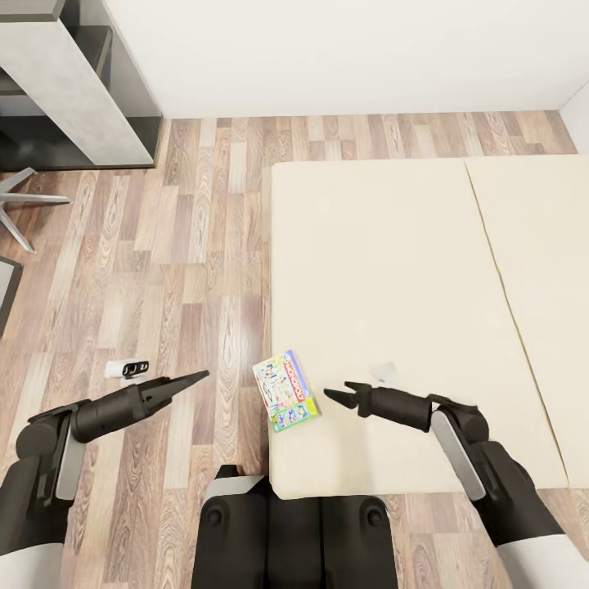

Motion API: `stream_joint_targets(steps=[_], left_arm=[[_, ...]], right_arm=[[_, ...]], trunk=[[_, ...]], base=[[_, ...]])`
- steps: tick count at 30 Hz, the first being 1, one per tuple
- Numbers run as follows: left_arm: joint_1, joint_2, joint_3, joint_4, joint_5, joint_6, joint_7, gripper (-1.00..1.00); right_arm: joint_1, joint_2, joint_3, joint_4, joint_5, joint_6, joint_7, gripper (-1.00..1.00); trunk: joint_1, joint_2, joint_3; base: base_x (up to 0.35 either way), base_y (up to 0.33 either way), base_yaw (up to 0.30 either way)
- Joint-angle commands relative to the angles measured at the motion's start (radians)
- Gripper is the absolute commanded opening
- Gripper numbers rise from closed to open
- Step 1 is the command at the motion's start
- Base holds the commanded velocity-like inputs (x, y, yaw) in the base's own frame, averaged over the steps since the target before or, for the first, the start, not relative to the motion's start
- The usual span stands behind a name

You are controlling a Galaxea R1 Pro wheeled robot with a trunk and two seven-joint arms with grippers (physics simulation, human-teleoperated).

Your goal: Put all the toys in the child's room - the three board games (two on the bed and one on the table), the two jigsaw puzzles on the table, and the tennis ball on the table - inside the toy box on the table in the child's room.

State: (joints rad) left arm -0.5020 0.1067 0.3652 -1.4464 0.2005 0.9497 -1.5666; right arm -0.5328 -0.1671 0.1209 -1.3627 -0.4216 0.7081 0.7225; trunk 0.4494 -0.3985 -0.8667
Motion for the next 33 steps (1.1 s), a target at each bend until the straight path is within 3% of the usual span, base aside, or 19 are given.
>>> stream_joint_targets(steps=[1, 6, 16, 24, 33], left_arm=[[0.000, 0.003, 0.003, 0.000, -0.001, 0.011, -0.004, 1.00], [0.001, 0.042, 0.013, 0.000, -0.001, 0.011, -0.004, 1.00], [0.006, 0.102, 0.021, 0.006, -0.006, 0.012, -0.004, 1.00], [0.024, 0.142, 0.084, 0.009, -0.007, 0.006, -0.004, 1.00], [0.029, 0.149, 0.094, 0.011, -0.009, 0.004, -0.004, 1.00]], right_arm=[[0.009, -0.002, -0.006, -0.018, -0.006, 0.007, 0.000, 1.00], [0.042, -0.006, -0.030, -0.094, -0.004, 0.007, 0.004, 1.00], [0.075, -0.009, -0.047, -0.108, 0.001, -0.003, 0.005, 1.00], [0.084, -0.010, -0.069, -0.109, 0.004, -0.005, 0.006, 1.00], [0.085, -0.008, -0.076, -0.108, 0.006, -0.007, 0.004, 1.00]], trunk=[[0.001, -0.001, -0.001], [0.001, -0.001, 0.002], [0.001, -0.001, 0.017], [0.001, -0.001, 0.030], [0.001, -0.001, 0.045]], base=[[0.000, 0.000, 0.000], [0.000, 0.000, 0.000], [0.000, 0.000, 0.010], [0.000, 0.000, 0.066], [0.000, 0.000, 0.086]])
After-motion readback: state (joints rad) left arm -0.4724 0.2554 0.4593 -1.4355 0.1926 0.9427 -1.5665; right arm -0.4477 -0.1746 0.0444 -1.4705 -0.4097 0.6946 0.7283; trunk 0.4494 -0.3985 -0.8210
